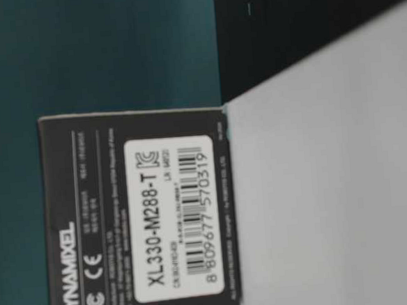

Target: Place the box from the black base onto the white base.

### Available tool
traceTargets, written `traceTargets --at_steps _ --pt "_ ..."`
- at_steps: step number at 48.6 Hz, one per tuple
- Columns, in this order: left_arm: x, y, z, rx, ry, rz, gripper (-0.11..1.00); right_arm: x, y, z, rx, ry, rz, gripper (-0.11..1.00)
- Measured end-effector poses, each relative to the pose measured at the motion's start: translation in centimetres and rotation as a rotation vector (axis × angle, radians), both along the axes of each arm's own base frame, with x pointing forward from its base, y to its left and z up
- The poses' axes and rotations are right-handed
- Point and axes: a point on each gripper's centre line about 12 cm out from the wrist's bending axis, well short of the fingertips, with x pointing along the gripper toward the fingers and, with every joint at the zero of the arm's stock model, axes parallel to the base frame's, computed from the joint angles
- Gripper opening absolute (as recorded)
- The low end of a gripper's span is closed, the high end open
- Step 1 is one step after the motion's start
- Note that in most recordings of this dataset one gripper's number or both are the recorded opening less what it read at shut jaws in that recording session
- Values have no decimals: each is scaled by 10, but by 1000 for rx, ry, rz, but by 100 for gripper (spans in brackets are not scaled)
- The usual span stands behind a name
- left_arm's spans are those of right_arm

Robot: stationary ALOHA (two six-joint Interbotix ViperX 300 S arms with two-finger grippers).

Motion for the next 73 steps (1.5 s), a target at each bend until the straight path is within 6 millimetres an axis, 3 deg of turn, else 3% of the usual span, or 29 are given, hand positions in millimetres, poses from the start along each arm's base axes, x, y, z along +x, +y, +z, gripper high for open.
traceTargets --at_steps 27,73 --pt "0 0 1 -2 -4 0 -5 -43 -11 -12 46 -112 -16 99" --pt "0 0 3 4 -18 -1 -5 -49 -10 -17 55 -154 4 99"
